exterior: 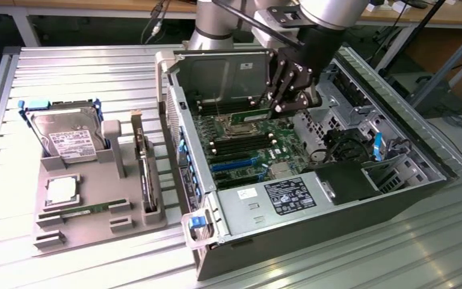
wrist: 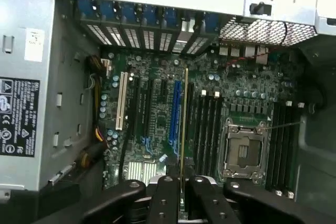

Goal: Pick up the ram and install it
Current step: 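Pick up the ram and move it above insertion slot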

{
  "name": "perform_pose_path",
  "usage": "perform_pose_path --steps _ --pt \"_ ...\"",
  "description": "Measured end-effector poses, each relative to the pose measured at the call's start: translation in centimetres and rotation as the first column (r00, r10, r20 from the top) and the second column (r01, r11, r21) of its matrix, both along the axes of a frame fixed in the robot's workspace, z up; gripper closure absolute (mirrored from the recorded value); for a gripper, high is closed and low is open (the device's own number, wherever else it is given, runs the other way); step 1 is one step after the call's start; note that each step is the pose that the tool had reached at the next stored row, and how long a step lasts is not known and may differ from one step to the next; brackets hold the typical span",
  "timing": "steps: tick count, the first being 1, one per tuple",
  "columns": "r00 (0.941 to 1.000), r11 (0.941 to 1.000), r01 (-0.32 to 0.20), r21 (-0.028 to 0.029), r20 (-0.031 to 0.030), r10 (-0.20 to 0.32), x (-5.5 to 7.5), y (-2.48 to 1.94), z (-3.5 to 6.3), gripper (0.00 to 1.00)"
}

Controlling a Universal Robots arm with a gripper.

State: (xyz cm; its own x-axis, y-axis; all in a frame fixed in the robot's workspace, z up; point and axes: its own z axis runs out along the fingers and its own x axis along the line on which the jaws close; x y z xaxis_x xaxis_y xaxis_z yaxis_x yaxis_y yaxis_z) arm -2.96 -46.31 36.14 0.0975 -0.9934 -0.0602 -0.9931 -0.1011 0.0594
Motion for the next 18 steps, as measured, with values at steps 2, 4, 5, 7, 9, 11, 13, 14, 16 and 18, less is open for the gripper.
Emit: perform_pose_path --steps 2,4,5,7,9,11,13,14,16,18 --pt "0.9999 0.9999 0.016 -0.0001 0.0001 -0.016 0.1 0.18 -0.44 0.86" --pt "0.9976 0.9976 0.069 -0.0002 0.0 -0.069 0.2 0.19 -1.04 0.86" --pt "0.9958 0.9958 0.091 -0.0003 -0.0001 -0.091 0.2 0.29 -1.45 0.86" --pt "0.9958 0.9958 0.091 -0.0003 0.0 -0.091 0.2 0.81 -2.4 0.86" --pt "0.9958 0.9958 0.091 -0.0001 0.0001 -0.091 0.2 2.12 -2.97 0.86" --pt "0.9958 0.9958 0.091 -0.0071 -0.0099 -0.091 0.5 3.93 -3.09 0.86" --pt "0.9956 0.9957 0.091 -0.0187 -0.0212 -0.091 0.7 4.75 -2.62 0.86" --pt "0.9956 0.9957 0.091 -0.0186 -0.0213 -0.091 0.7 4.78 -2.62 0.86" --pt "0.9956 0.9957 0.091 -0.0186 -0.0213 -0.091 0.7 4.85 -2.62 0.86" --pt "0.9956 0.9957 0.091 -0.0187 -0.0213 -0.091 0.7 4.89 -2.62 0.86"
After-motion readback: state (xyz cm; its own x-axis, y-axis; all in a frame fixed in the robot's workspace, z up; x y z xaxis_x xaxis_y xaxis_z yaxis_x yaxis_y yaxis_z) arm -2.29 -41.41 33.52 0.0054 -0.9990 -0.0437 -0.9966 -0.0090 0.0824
